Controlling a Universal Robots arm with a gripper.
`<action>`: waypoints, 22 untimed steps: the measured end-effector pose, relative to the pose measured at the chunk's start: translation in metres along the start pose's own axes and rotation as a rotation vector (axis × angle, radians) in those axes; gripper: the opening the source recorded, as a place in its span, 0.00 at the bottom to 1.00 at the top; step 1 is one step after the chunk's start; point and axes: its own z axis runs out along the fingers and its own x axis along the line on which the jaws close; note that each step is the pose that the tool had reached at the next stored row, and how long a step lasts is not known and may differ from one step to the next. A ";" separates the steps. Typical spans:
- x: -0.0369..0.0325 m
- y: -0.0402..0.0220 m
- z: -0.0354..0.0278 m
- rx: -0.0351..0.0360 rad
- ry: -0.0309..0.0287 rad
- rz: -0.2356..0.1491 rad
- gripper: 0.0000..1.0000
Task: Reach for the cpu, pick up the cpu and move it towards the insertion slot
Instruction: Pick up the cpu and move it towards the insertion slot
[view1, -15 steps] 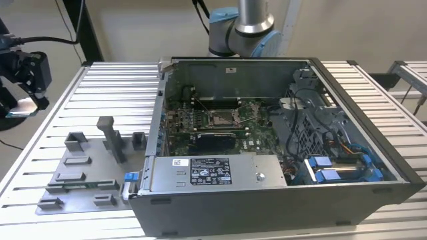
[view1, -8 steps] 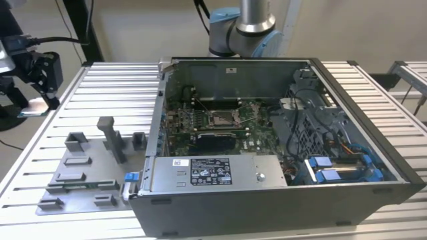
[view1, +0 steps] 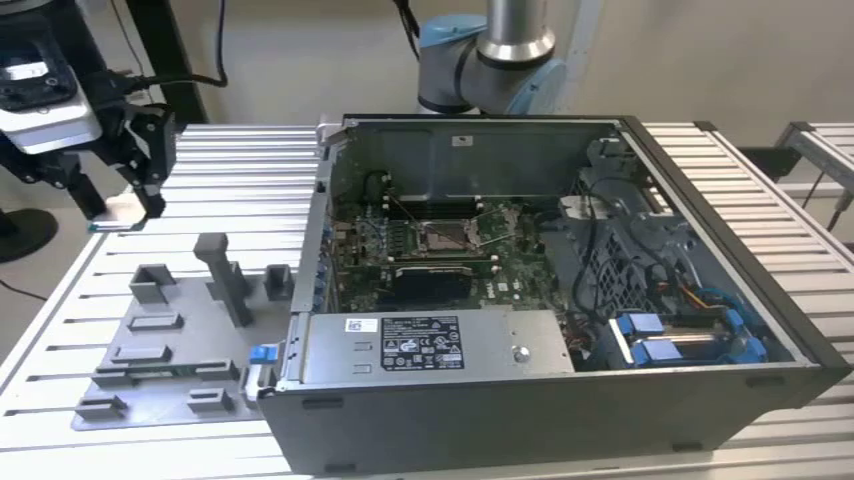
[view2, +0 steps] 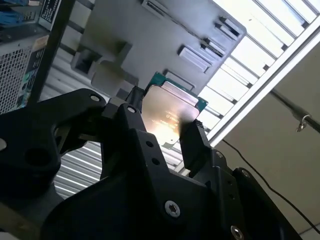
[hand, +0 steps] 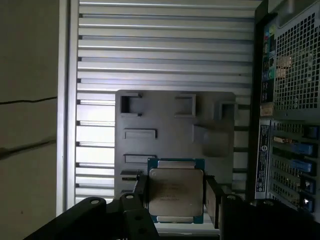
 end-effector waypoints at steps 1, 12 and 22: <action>-0.0046 -0.0001 0.0000 0.0000 0.0001 0.000 0.00; -0.0545 -0.0007 -0.0001 0.0000 0.0018 0.000 0.00; -0.0996 -0.0013 -0.0002 -0.0001 0.0020 0.000 0.00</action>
